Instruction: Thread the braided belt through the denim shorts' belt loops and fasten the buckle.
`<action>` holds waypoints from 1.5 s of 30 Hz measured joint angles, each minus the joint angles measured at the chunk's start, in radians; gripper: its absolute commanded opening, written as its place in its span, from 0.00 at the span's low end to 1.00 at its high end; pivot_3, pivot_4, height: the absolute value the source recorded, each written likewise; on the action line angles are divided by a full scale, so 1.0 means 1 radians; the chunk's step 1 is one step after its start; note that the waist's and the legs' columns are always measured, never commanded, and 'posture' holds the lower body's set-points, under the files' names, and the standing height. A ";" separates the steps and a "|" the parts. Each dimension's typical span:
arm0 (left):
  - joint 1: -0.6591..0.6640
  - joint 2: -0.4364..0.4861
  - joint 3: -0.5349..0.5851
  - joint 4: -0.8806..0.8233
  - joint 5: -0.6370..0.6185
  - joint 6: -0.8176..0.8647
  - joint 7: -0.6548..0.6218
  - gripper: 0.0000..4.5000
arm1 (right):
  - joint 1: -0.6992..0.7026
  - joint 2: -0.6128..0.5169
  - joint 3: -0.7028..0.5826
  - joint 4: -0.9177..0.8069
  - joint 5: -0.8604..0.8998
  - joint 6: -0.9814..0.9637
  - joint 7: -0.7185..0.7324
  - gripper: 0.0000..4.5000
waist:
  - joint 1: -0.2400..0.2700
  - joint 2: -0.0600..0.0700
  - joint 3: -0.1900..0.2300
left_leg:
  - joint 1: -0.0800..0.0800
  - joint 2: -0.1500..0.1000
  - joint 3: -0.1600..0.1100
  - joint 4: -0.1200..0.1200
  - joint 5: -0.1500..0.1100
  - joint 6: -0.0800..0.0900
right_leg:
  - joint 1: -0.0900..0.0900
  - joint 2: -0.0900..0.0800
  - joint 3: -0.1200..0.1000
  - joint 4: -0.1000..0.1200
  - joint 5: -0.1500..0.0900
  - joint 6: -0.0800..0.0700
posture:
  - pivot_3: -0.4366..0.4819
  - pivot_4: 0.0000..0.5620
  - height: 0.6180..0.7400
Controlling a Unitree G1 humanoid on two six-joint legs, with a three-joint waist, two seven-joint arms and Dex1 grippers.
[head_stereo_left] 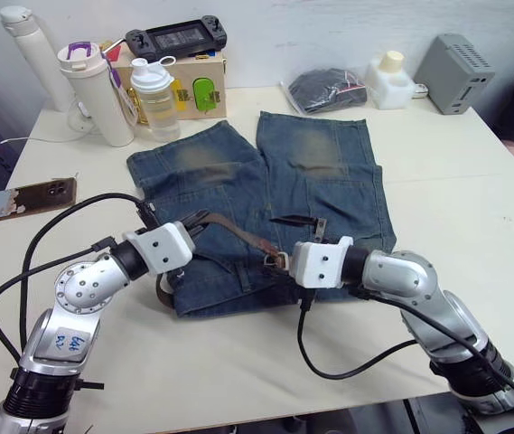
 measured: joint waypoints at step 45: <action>0.434 0.163 0.386 -0.286 -1.937 0.816 0.282 0.98 | -0.096 0.090 0.051 0.255 -0.423 -0.220 -0.249 0.00 | -0.030 0.001 0.000 | 0.003 0.000 -0.004 -0.001 -0.001 -0.002 | 0.003 -0.001 0.002 0.000 -0.001 -0.001 | 0.48 0.27 0.56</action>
